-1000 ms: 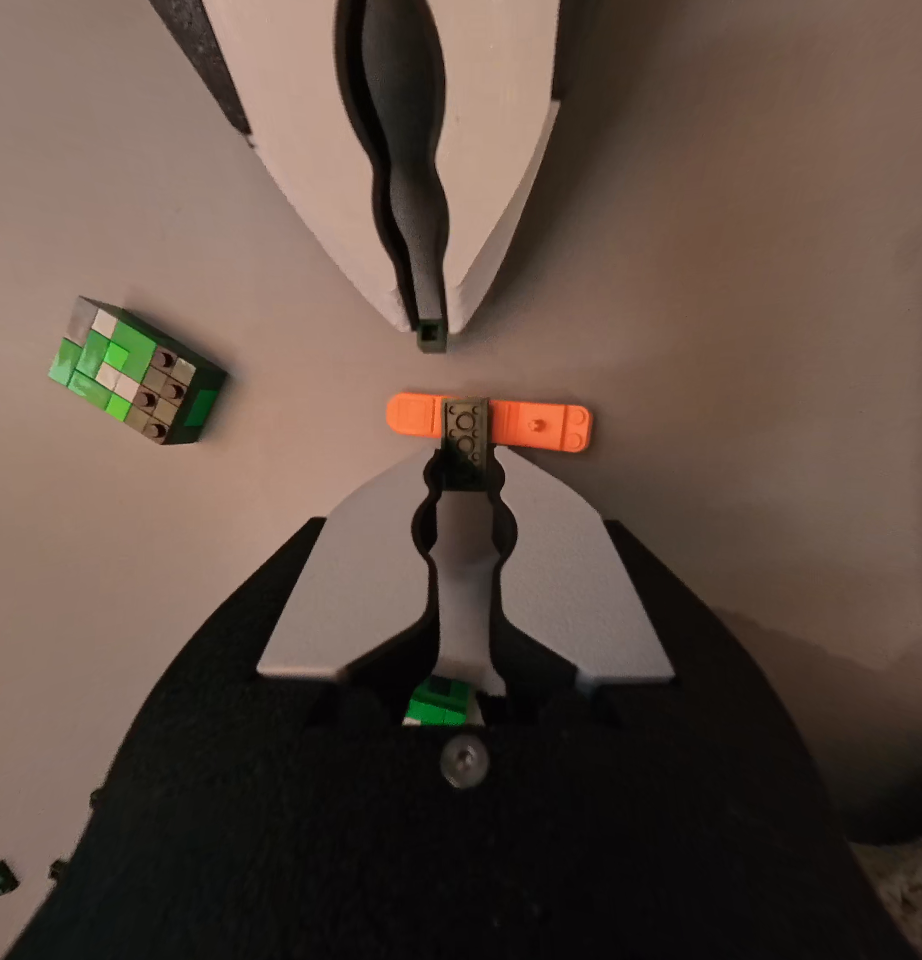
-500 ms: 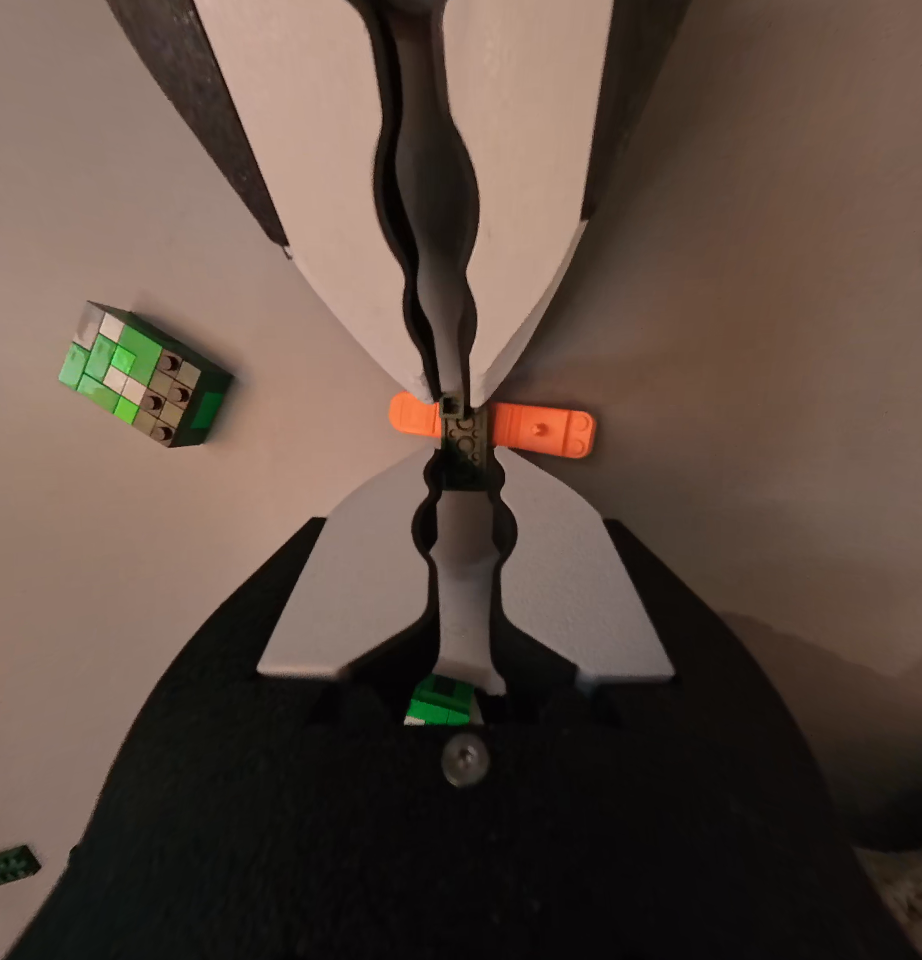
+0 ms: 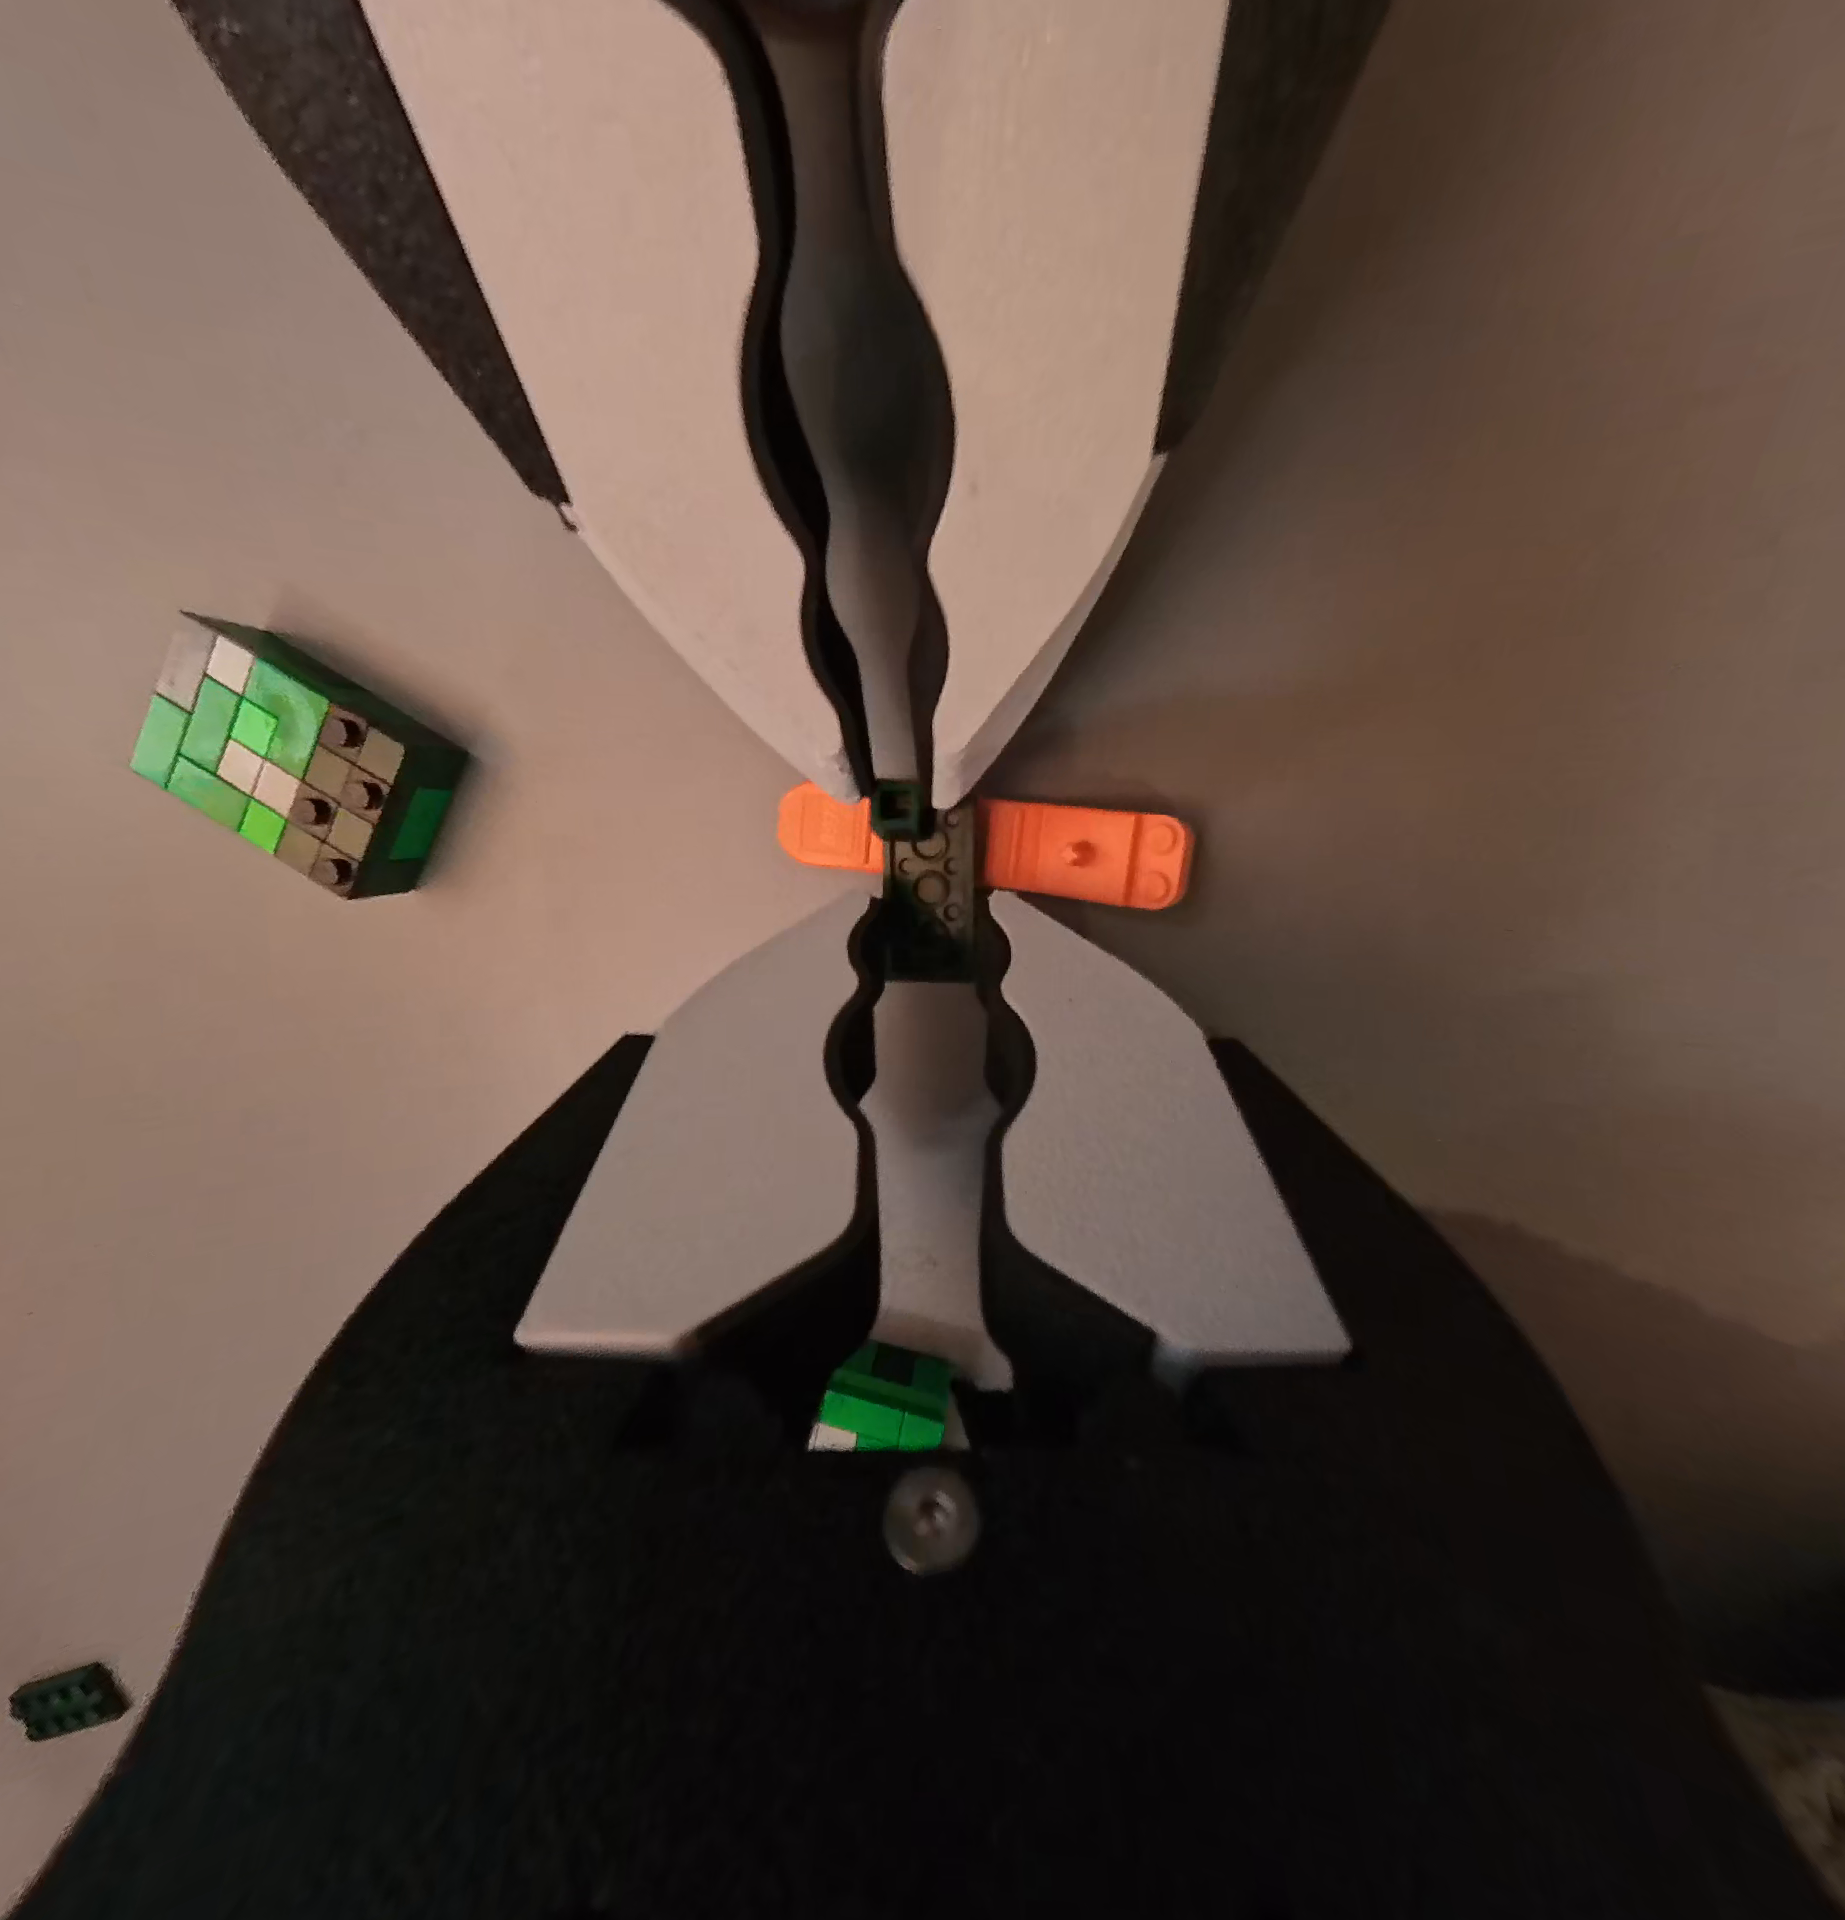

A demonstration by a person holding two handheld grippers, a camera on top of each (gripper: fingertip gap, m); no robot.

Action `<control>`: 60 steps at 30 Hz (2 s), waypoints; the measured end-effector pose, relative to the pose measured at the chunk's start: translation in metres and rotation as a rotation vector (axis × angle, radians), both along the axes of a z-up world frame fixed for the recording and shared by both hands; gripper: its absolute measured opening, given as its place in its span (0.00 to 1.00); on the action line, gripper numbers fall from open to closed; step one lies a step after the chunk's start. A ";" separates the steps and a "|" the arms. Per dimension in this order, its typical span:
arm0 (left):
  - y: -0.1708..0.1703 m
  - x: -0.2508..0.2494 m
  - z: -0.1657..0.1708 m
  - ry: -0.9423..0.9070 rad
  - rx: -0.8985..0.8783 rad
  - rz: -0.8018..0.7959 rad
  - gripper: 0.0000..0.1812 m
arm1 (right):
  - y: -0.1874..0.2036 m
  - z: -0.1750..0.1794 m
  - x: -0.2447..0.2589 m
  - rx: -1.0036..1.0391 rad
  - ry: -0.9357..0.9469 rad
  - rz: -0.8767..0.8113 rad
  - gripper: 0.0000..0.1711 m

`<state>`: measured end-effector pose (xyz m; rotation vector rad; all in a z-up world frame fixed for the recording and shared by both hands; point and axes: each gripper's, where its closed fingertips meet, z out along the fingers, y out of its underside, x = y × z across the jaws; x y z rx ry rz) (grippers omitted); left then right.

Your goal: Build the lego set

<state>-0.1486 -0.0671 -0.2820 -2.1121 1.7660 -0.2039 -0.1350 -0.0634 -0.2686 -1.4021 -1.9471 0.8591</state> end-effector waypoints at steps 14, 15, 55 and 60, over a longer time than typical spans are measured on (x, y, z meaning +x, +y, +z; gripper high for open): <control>-0.003 0.005 0.000 0.001 -0.002 -0.018 0.09 | -0.004 -0.001 -0.001 0.033 -0.067 0.001 0.04; -0.003 0.005 0.000 -0.003 -0.005 -0.016 0.09 | -0.004 -0.001 -0.001 0.039 -0.066 0.001 0.04; -0.005 0.000 0.000 0.021 -0.021 -0.001 0.09 | -0.007 0.000 0.002 0.020 -0.051 0.008 0.04; -0.005 0.000 0.000 0.022 -0.018 -0.003 0.09 | -0.006 0.000 0.001 0.023 -0.045 0.004 0.04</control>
